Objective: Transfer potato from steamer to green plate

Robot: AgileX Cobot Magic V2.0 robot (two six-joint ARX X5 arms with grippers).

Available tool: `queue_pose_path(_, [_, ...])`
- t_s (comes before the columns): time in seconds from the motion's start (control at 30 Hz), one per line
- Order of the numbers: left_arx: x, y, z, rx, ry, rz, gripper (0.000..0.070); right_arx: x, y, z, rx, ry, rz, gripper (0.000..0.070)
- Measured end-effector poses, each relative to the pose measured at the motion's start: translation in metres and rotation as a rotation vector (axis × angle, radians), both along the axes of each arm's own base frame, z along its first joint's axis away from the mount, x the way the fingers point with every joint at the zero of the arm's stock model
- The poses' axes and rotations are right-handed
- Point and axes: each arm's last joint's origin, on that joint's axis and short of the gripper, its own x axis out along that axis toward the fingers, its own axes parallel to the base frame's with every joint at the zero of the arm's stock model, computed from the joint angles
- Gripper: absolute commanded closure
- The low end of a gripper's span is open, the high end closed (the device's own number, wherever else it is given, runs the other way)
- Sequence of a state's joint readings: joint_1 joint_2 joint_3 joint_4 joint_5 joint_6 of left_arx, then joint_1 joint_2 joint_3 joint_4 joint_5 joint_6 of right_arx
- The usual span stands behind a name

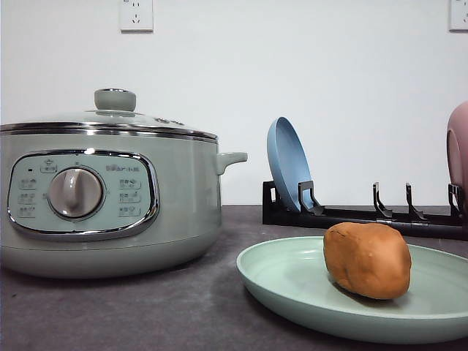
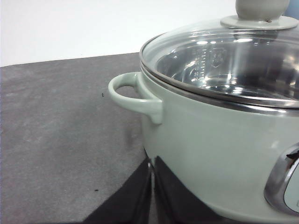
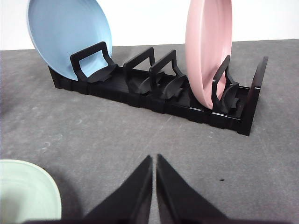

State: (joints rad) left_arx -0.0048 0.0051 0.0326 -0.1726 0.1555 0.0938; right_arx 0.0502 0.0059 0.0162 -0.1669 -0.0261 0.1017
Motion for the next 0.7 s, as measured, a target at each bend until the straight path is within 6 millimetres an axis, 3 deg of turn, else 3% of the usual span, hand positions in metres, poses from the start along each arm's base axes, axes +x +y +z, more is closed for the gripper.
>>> queue_pose_path(0.7, [0.0000, 0.0000, 0.0000, 0.000, 0.000, 0.000, 0.0698, 0.0000, 0.0000, 0.0000, 0.000, 0.000, 0.000, 0.0699])
